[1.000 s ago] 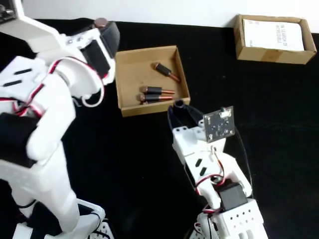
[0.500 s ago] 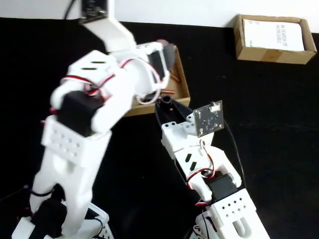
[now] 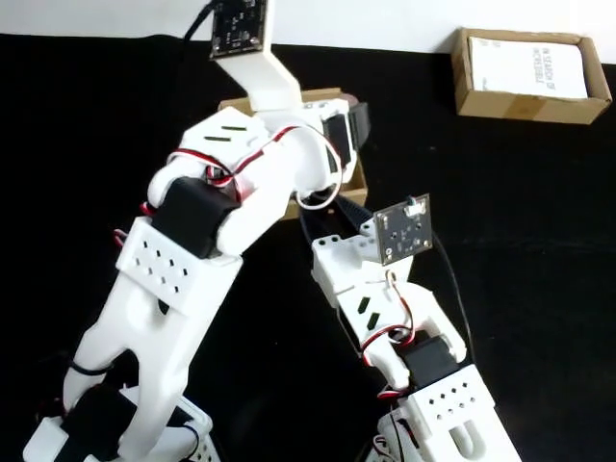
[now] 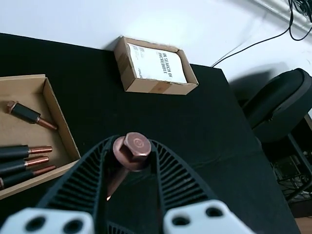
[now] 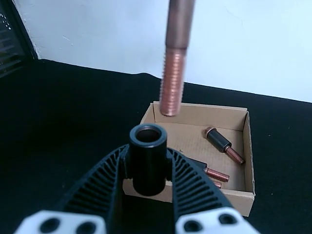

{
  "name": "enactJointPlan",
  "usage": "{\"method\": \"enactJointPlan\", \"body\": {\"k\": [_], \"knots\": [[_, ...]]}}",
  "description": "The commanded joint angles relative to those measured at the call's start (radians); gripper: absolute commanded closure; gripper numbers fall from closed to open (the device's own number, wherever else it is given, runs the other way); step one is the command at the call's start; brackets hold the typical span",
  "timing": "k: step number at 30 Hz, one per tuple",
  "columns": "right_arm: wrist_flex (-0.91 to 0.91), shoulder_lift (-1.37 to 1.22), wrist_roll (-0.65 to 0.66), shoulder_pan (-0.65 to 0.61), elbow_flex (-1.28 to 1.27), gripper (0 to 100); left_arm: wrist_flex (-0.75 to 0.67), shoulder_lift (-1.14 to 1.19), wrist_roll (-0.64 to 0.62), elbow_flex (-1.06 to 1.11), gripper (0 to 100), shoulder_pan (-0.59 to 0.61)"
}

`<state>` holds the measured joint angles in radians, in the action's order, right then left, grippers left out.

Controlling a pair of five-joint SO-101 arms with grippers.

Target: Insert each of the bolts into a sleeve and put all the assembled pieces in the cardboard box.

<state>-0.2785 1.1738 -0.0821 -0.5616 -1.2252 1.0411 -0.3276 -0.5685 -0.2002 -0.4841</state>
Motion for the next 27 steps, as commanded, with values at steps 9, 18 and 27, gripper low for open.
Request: {"method": "enactJointPlan", "body": {"k": [9, 18, 27], "knots": [[0.019, -0.002, -0.009, 0.018, 0.047, 99.1, 0.051, -0.108, 0.003, 0.044, 99, -0.065], [0.016, 0.002, -0.009, 0.022, 0.038, 99.1, -0.118, -0.239, 0.101, 0.24, 99, -0.061], [-0.033, 0.004, -0.009, 0.022, 0.042, 99.1, -0.31, -0.312, 0.19, 0.392, 99, -0.061]]}}
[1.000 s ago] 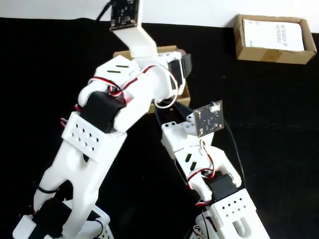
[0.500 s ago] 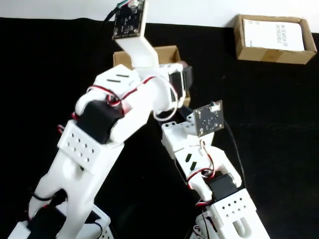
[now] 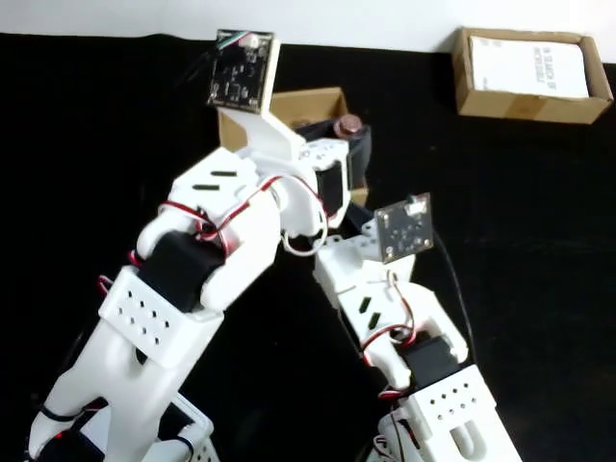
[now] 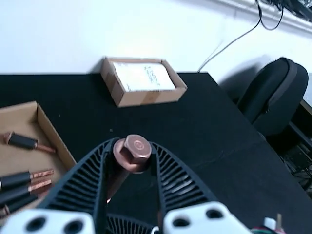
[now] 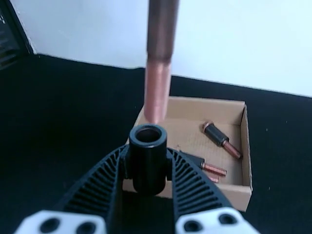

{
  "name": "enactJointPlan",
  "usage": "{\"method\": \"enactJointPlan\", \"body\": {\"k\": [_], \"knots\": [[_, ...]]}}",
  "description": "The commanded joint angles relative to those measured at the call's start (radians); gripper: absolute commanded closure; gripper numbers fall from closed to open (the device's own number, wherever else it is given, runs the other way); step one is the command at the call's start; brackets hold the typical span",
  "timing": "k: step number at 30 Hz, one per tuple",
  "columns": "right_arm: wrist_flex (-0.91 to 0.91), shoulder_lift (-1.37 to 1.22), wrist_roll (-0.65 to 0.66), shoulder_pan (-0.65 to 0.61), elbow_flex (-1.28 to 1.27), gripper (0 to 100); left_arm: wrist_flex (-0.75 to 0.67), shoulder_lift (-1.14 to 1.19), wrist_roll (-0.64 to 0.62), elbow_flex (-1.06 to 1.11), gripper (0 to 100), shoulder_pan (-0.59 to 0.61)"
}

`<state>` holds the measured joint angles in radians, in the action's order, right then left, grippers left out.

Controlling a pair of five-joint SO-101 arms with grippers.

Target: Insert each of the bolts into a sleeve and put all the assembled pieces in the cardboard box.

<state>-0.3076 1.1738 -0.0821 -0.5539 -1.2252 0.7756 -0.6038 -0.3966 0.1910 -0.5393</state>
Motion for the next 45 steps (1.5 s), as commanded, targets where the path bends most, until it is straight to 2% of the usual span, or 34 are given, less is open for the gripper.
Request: {"method": "enactJointPlan", "body": {"k": [1, 45], "knots": [[-0.004, 0.004, -0.009, 0.015, 0.042, 99.1, -0.043, -0.036, 0.018, 0.001, 99, -0.005], [-0.002, 0.004, -0.008, 0.054, 0.094, 99.1, -0.015, -0.036, 0.017, 0.085, 99, -0.007]]}}
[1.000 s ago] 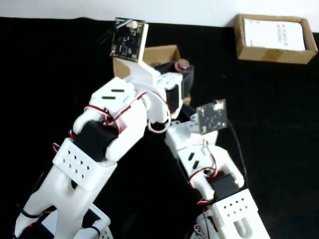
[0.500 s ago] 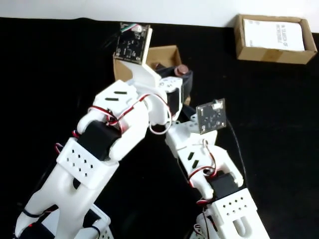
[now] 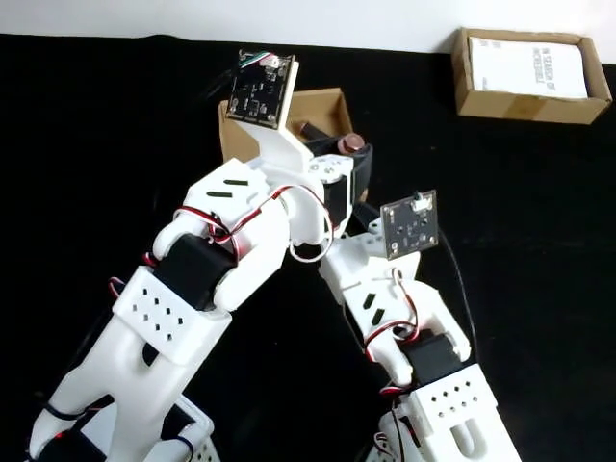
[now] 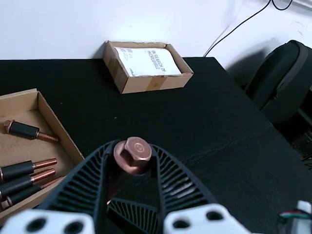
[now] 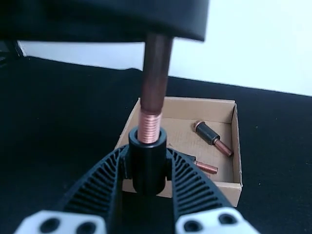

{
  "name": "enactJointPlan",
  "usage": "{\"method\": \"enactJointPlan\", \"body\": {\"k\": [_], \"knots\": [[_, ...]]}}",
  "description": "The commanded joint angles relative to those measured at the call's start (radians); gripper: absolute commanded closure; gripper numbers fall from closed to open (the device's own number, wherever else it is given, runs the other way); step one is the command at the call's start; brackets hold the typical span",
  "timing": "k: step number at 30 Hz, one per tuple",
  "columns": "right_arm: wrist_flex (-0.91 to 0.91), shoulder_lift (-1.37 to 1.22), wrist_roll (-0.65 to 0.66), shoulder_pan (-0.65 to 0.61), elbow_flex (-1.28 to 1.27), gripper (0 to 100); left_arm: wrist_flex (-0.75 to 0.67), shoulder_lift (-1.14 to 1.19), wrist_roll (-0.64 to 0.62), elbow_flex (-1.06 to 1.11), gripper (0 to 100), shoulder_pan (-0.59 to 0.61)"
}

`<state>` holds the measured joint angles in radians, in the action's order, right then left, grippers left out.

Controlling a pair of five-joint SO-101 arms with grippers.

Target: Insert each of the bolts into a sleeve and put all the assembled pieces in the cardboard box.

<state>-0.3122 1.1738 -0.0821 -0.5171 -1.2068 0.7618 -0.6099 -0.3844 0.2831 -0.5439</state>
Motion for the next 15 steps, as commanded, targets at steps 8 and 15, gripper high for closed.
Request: {"method": "enactJointPlan", "body": {"k": [8, 15], "knots": [[0.002, 0.001, -0.009, 0.051, 0.082, 99.1, 0.206, -0.027, 0.006, -0.008, 93, -0.002], [0.002, -0.001, -0.009, 0.065, 0.09, 99.1, 0.328, -0.03, 0.003, -0.015, 68, 0.002]]}}
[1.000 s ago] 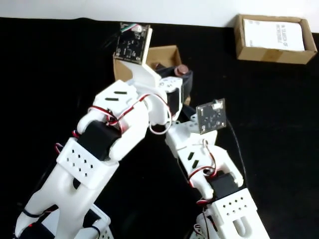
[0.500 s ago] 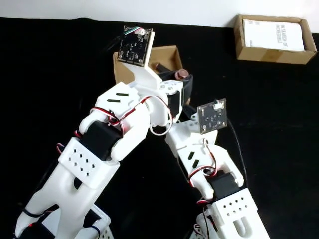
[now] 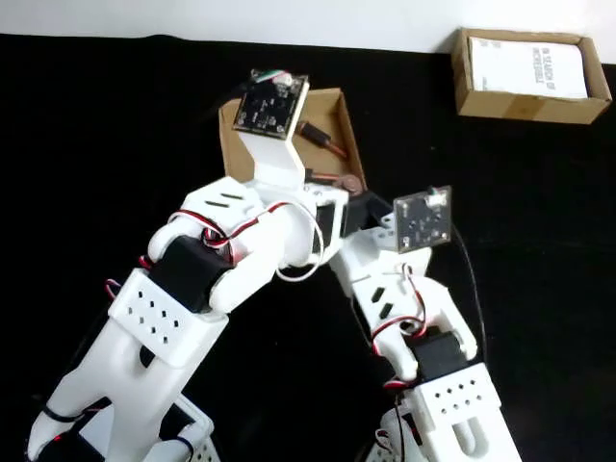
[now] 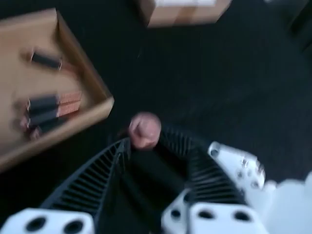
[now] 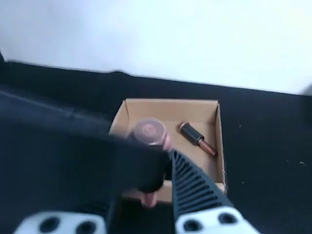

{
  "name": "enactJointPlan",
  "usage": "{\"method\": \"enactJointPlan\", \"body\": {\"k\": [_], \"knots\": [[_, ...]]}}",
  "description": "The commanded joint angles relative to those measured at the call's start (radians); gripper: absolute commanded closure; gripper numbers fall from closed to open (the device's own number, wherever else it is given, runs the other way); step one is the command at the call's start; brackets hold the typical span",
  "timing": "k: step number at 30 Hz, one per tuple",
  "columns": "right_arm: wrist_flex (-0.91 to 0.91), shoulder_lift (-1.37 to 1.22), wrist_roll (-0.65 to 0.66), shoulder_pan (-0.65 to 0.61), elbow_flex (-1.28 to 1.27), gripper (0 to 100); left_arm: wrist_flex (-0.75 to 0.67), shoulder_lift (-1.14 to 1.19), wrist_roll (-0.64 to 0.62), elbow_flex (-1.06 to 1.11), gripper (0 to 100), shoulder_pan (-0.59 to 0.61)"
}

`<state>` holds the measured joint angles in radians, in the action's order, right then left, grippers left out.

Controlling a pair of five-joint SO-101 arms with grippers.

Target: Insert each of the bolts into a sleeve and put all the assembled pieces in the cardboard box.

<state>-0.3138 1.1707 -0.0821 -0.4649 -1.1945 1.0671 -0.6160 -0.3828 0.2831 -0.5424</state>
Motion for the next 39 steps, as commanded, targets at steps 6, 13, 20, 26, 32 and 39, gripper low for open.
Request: {"method": "enactJointPlan", "body": {"k": [6, 13, 20, 26, 32, 39], "knots": [[-0.077, -0.005, -0.069, 0.027, 0.179, 99.1, 0.023, -0.119, 0.008, -0.056, 71, 0.114], [-0.191, -0.193, -0.178, 0.104, 0.424, 99.1, 0.035, -0.387, 0.19, -0.045, 90, 0.24], [-0.352, -0.476, -0.072, 0.101, 0.789, 99.1, 0.032, -0.684, 0.371, 0.127, 99, 0.38], [-0.394, -0.756, 0.216, 0.094, 1.043, 99.1, -0.038, -0.981, 0.419, 0.414, 99, 0.547], [-0.406, -0.977, 0.566, 0.045, 1.156, 99.1, -0.091, -1.214, 0.411, 0.69, 99, 0.753], [-0.398, -1.185, 0.901, -0.007, 1.181, 99.1, -0.034, -1.198, 0.354, 0.886, 99, 0.809]]}}
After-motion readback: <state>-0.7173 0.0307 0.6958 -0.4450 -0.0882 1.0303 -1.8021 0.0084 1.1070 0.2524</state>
